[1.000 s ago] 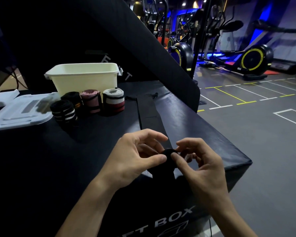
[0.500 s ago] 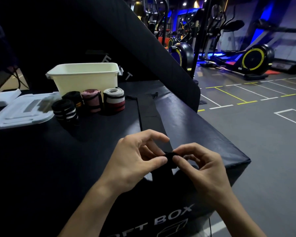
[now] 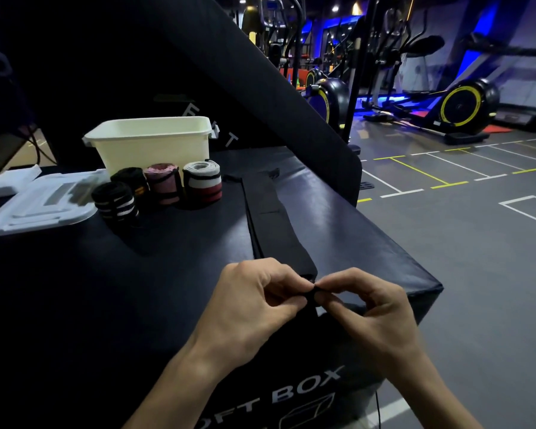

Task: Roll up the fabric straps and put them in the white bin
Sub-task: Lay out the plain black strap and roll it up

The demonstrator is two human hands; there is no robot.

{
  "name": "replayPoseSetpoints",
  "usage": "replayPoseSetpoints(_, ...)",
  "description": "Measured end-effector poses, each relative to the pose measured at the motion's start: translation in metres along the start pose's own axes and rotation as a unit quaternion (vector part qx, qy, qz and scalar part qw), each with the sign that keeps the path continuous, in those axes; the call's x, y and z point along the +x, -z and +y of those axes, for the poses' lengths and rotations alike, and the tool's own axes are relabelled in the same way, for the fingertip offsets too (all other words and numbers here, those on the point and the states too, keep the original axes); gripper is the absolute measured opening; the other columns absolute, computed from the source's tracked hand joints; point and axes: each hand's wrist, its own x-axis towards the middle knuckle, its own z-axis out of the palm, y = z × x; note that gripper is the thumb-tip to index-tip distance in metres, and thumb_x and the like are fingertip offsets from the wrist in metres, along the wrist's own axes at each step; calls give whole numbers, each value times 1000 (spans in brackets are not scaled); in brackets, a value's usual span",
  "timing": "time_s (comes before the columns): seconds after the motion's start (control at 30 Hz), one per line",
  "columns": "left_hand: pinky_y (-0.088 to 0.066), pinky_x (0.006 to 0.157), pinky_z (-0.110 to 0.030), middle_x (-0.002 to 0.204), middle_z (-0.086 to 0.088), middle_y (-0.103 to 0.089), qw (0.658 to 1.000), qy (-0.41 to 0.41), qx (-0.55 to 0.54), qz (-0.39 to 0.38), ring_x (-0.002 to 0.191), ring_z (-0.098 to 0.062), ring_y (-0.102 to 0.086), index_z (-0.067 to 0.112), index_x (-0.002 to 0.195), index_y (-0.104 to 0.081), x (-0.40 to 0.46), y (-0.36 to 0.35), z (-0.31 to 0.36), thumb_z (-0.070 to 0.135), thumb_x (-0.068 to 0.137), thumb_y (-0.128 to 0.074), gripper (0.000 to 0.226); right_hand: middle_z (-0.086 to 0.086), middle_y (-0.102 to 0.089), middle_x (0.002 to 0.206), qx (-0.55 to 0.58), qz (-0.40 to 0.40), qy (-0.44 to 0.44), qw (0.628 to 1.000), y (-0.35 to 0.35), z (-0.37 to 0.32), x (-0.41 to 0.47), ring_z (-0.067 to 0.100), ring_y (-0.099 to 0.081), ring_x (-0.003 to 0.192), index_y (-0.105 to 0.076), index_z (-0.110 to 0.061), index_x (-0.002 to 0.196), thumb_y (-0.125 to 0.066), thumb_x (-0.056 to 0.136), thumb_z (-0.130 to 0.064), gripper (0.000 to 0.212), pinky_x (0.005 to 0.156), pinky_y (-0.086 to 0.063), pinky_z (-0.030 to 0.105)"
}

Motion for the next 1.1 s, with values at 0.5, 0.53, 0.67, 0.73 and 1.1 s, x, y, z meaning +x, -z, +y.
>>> replayPoseSetpoints(0.5, -59, 76, -32, 83, 11, -76, 992, -23, 95, -86, 79, -7, -73, 26, 92, -78, 24, 19, -1, 21, 91, -77, 6, 0, -78, 90, 74, -73, -29, 994, 5, 5, -15, 16, -76, 84, -78, -22, 90, -79, 83, 3, 26, 79, -58, 29)
replayPoseSetpoints(0.53, -57, 79, -30, 90, 12, -76, 990, -41, 116, -68, 85, -6, -72, 27, 97, -78, 35, 18, -5, 24, 93, -74, 7, -1, -78, 90, 71, -75, -26, 994, 5, 5, -16, 15, -76, 84, -78, -21, 90, -80, 83, 2, 24, 79, -57, 27)
replayPoseSetpoints(0.67, -35, 117, -31, 148, 9, -56, 948, -103, 258, -157, 138, -10, -47, 34, 137, -64, 77, -7, -25, 45, 102, -46, 41, -3, -78, 91, 65, -91, -28, 993, 2, 5, -15, 14, -75, 84, -77, -18, 90, -80, 84, -1, 19, 79, -59, 32)
replayPoseSetpoints(0.73, -20, 125, -37, 166, 10, -32, 894, -60, 381, -227, 154, -17, -24, 44, 151, -45, 87, -12, -42, 50, 108, -31, 45, -2, -78, 90, 69, -96, -31, 992, 3, 4, -15, 16, -75, 83, -77, -20, 89, -80, 84, -2, 18, 79, -60, 38)
replayPoseSetpoints(1.1, -3, 129, -44, 172, 12, -4, 912, 79, 356, -187, 159, -21, 1, 45, 161, -17, 104, 9, -93, 48, 110, -22, 51, 0, -78, 87, 80, -108, -42, 990, 7, 2, -15, 16, -75, 80, -78, -21, 86, -81, 82, -1, 21, 76, -58, 30)
